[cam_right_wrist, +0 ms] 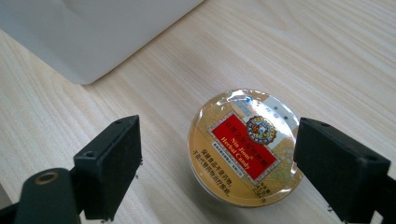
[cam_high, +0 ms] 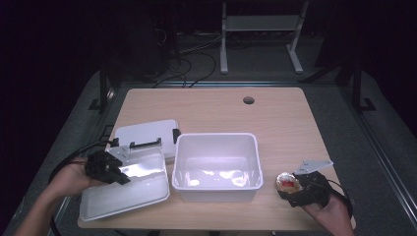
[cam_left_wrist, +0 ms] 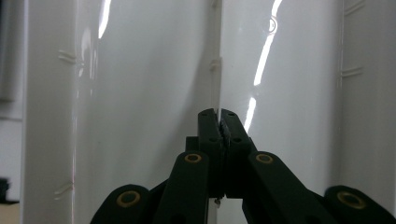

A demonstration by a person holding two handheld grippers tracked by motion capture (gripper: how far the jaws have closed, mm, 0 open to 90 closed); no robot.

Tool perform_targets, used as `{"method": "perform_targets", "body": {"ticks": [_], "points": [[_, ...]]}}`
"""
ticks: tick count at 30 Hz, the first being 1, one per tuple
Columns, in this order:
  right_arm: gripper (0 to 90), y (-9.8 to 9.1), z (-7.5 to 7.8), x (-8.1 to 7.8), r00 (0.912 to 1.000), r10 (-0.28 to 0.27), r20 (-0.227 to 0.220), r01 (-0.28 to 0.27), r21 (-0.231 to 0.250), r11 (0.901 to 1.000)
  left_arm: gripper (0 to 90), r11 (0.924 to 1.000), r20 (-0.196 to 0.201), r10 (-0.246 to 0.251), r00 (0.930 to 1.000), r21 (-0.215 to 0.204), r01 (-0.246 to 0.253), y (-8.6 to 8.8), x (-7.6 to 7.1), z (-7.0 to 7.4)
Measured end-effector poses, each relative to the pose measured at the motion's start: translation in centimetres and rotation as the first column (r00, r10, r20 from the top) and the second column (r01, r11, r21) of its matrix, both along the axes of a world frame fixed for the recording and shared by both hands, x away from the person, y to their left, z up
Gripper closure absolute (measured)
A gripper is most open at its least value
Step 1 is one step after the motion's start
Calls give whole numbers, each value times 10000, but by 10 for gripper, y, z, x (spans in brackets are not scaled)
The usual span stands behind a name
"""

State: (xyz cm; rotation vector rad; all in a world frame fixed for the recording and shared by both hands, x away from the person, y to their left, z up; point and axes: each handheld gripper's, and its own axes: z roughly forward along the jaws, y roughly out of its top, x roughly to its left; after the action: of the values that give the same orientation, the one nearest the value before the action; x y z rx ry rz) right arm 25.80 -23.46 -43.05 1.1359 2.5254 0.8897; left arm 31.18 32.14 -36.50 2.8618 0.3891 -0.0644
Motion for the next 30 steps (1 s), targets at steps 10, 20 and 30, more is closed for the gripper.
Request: {"method": "perform_targets", "body": {"ticks": [10,20,30], "points": [[145,0,-1,0,10000,-31,-64,31,37,10000,893,9988,-467,-424,9980,244,435,-14,2,-35],[144,0,-2,1,9999,11,-150,-12,-70,10000,891,9946,-520,-746,9959,685,781,-29,13,-50],[143,2,-5,2,9996,81,-270,-87,-212,9997,813,9985,-118,-532,9985,101,533,-27,8,-37]]}}
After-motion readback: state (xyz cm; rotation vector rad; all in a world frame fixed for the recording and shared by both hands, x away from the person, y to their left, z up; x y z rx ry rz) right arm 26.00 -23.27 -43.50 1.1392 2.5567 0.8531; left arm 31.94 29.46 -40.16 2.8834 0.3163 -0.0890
